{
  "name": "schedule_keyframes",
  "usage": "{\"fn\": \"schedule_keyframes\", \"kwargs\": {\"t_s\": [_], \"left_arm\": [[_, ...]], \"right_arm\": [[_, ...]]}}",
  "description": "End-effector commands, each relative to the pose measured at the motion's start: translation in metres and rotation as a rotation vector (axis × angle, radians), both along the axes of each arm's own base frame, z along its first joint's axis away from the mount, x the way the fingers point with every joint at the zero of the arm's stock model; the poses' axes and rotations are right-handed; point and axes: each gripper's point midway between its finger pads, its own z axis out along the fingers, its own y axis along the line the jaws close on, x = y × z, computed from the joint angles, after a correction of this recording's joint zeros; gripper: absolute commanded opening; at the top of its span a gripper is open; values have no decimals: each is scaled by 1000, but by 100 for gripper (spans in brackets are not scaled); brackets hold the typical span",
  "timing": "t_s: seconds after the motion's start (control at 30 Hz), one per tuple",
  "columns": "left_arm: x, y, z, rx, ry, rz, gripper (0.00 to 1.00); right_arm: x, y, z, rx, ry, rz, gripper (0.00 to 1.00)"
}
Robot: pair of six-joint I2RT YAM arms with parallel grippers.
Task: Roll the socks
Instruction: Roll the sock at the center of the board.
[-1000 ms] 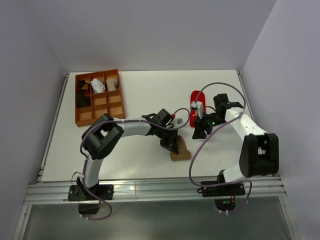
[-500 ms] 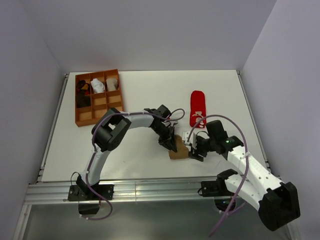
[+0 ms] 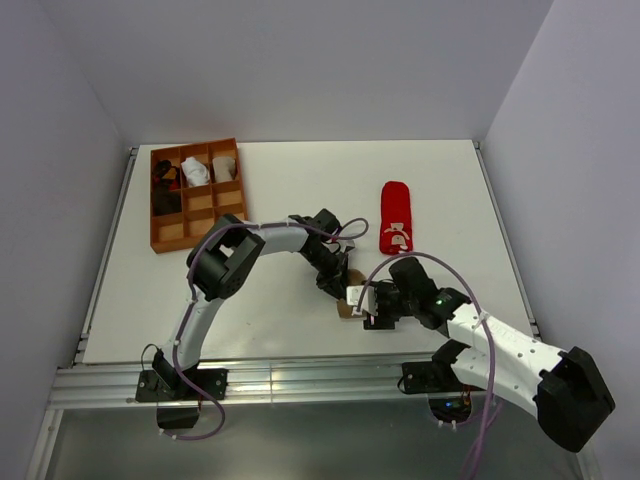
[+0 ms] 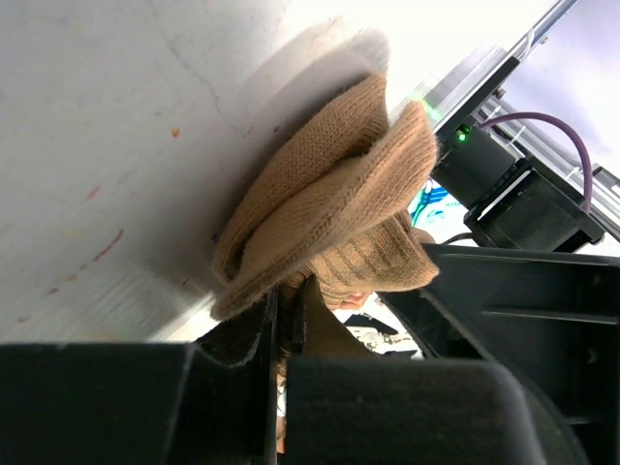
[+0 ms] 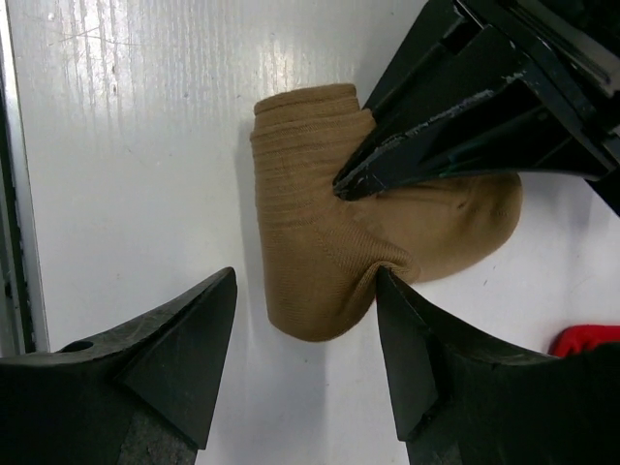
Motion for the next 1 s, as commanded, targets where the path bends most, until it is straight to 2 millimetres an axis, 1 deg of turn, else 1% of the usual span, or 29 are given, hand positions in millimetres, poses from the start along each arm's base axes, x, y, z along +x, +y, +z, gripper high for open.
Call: {"fn": "schedule_keyframes", "kwargs": {"t_s": [0.0,0.07,0.1,0.13,0.2,0.23,0.27,0.3,0.33,0.4,0.43,0.47,0.57,0.6,0.67,0.73,0.77,0.83,0.87,0.93,0.97], "left_arm": [[5,26,-51,177,-24,16,1],[6,26,-50,176,-20,14,0],[6,27,-51,175,-19,12,0],[6,27,-51,176,-18,11,0],[7,29,-54,186,-20,10,1],[8,29,-55,187,-19,10,0],[8,31,-57,194,-16,11,0],[9,34,-61,204,-9,17,0],[9,36,-64,209,-3,19,0],[13,41,-69,220,4,36,0],[15,41,-70,221,6,41,0],[16,43,-71,224,7,44,0],[19,46,-73,237,10,41,0],[20,45,-73,237,5,41,0],[21,47,-75,246,3,41,0],[22,50,-75,240,10,51,0],[22,51,-76,242,7,49,0],[21,53,-78,244,9,48,0],[21,53,-77,238,11,47,0],[21,55,-77,240,13,43,0],[22,56,-78,237,10,40,0]], "right_arm": [[13,9,3,10,-72,-14,66],[12,11,-3,0,-83,-8,66],[16,8,-4,-17,-107,-27,65],[20,11,-1,-3,-143,-33,65],[26,7,4,1,-189,-76,65],[26,4,3,-18,-187,-76,65],[28,5,9,-20,-192,-80,64],[29,5,13,-13,-195,-83,64],[23,4,12,-18,-171,-69,64],[23,11,28,17,-159,-71,64],[19,11,30,19,-138,-62,64],[21,16,42,42,-147,-61,64],[18,18,55,59,-138,-45,65],[17,19,56,59,-134,-42,65],[11,20,56,65,-108,-23,65],[8,21,52,55,-102,-1,66],[7,19,43,38,-91,4,66],[7,19,36,26,-100,18,66],[5,16,25,4,-84,24,67],[10,18,19,-7,-104,32,67],[11,17,13,-20,-103,34,67]]}}
